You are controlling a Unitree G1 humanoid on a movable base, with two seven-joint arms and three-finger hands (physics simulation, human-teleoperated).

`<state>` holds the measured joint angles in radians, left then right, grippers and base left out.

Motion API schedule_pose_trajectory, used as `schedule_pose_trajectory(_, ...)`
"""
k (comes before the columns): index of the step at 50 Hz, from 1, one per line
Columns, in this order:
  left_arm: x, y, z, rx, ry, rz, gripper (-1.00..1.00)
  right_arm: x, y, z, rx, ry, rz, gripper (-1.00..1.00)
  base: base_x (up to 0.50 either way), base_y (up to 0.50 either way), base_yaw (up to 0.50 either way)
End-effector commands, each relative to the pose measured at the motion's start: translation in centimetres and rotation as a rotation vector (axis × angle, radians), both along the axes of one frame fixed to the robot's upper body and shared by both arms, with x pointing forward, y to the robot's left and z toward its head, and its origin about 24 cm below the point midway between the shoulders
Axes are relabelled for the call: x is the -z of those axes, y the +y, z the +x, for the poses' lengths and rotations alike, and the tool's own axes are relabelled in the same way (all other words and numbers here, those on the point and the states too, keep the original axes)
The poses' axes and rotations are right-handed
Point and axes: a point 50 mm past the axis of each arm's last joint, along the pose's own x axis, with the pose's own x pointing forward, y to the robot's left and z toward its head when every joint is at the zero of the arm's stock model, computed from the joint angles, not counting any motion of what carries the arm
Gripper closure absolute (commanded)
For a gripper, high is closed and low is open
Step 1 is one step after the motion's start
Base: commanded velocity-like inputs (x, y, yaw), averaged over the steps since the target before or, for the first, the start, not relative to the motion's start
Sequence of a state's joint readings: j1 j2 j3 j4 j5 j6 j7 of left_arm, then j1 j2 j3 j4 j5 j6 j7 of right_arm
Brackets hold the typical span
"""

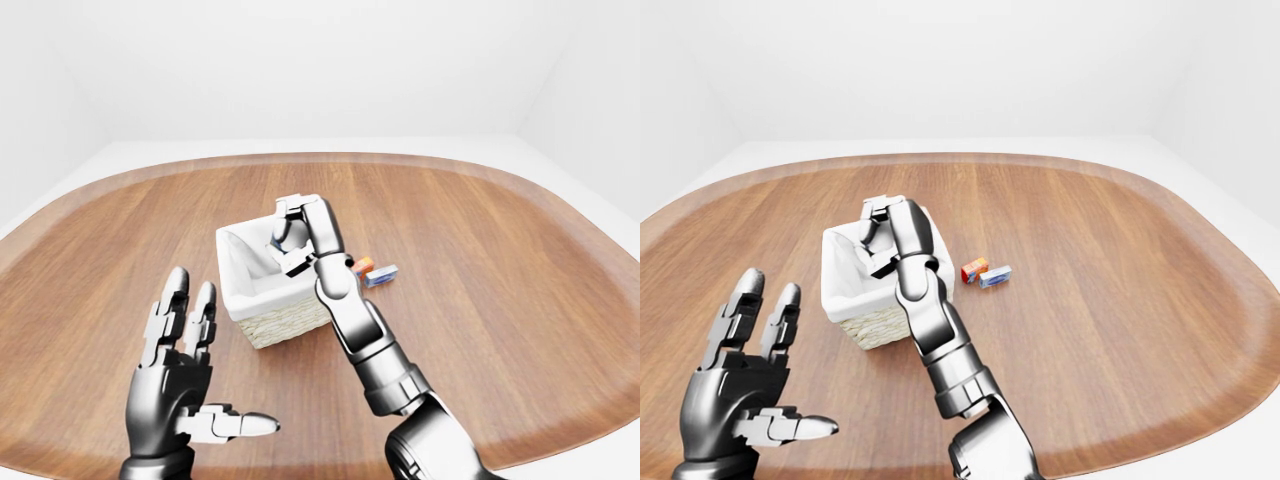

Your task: Pick up the alphabet soup and put it in the basket.

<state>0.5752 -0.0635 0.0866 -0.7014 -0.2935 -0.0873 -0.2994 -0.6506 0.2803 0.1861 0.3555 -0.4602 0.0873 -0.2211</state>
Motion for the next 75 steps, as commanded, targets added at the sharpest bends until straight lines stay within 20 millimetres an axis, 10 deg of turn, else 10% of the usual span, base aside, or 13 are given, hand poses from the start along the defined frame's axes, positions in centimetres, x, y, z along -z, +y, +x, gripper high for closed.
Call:
schedule_pose_trajectory(1, -0.3, 0.2, -0.2, -0.002, -0.02, -0.005, -1.0, -0.5, 1.9, 0.1, 0.02, -0.017, -0.023, 1.0, 0.0, 0.0, 0.0)
schedule_pose_trajectory(69, -1.0, 0.8, -1.0, -0.004, -0.069, -0.02, -1.0, 1.4, 3.4, 2.8, 0.135, 0.098, -0.167, 0.98, 0.0, 0.0, 0.0)
schedule_pose_trajectory(70, -1.0, 0.8, -1.0, -0.004, -0.069, -0.02, -1.0, 1.4, 3.4, 2.7, 0.136, 0.093, -0.169, -0.37, 0.0, 0.0, 0.0)
schedule_pose_trajectory(71, -1.0, 0.8, -1.0, -0.004, -0.07, -0.02, -1.0, 1.3, 3.5, 2.7, 0.135, 0.091, -0.17, -0.94, 0.0, 0.0, 0.0)
schedule_pose_trajectory(75, -1.1, 0.8, -1.0, -0.004, -0.071, -0.02, -1.0, 1.4, 3.6, 2.6, 0.134, 0.09, -0.178, -1.0, 0.0, 0.0, 0.0)
